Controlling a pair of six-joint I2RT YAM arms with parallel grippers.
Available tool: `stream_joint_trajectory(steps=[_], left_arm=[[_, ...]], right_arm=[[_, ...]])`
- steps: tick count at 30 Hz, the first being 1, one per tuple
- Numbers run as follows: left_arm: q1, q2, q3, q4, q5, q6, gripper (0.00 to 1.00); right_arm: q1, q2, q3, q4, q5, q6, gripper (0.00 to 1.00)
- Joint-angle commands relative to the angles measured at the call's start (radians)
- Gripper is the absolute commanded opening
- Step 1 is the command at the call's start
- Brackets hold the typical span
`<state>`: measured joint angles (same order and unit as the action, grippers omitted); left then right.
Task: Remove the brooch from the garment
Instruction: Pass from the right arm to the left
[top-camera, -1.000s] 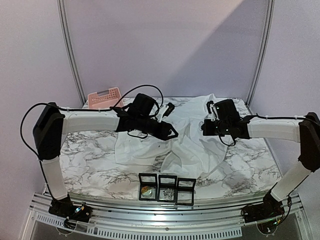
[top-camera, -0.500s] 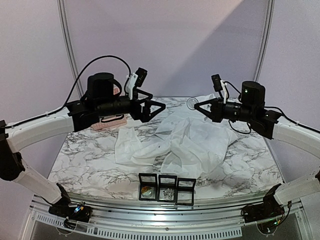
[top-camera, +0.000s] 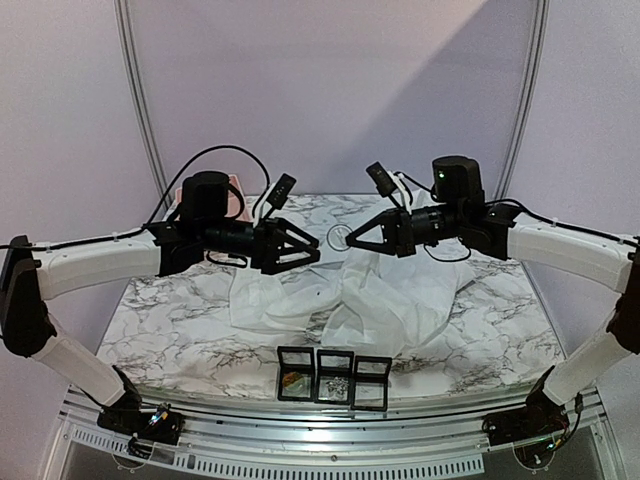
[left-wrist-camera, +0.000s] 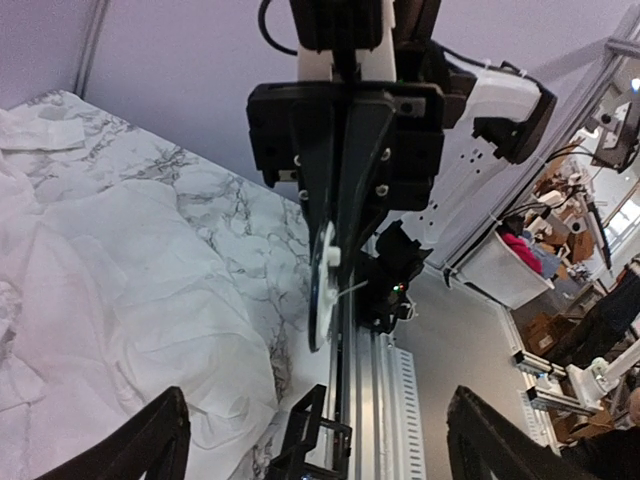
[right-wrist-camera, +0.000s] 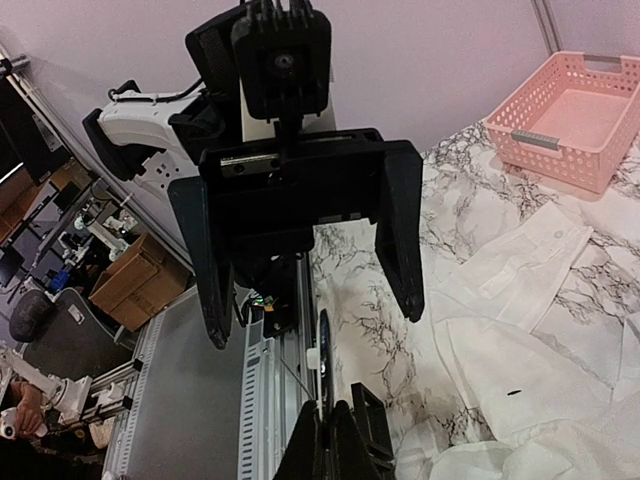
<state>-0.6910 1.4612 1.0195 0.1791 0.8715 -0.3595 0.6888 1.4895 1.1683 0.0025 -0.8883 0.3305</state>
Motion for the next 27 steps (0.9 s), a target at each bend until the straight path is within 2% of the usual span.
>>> stream_joint_trajectory(steps=[1,6,12,15,21,27], left_arm=[[0.012,0.012,0.005,0.040,0.062,-0.024,0.84],[0.010,0.016,0.011,0.010,0.047,-0.007,0.72],[0.008,0.024,0.017,0.014,0.059,-0.016,0.51],[0.005,0.026,0.017,0.010,0.057,-0.016,0.48],[0.005,0.035,0.022,-0.003,0.057,-0.012,0.31],[0.000,0.044,0.028,-0.008,0.061,-0.013,0.24]], right_arm=[[0.024,0.036,0.061,-0.054,-0.077,-0.014,0.00],[0.033,0.065,0.075,-0.062,-0.092,-0.012,0.00],[0.051,0.098,0.097,-0.094,-0.087,-0.020,0.00],[0.052,0.102,0.099,-0.097,-0.078,-0.020,0.00],[0.054,0.107,0.111,-0.103,-0.069,-0.025,0.00],[0.054,0.109,0.117,-0.112,-0.066,-0.028,0.00]])
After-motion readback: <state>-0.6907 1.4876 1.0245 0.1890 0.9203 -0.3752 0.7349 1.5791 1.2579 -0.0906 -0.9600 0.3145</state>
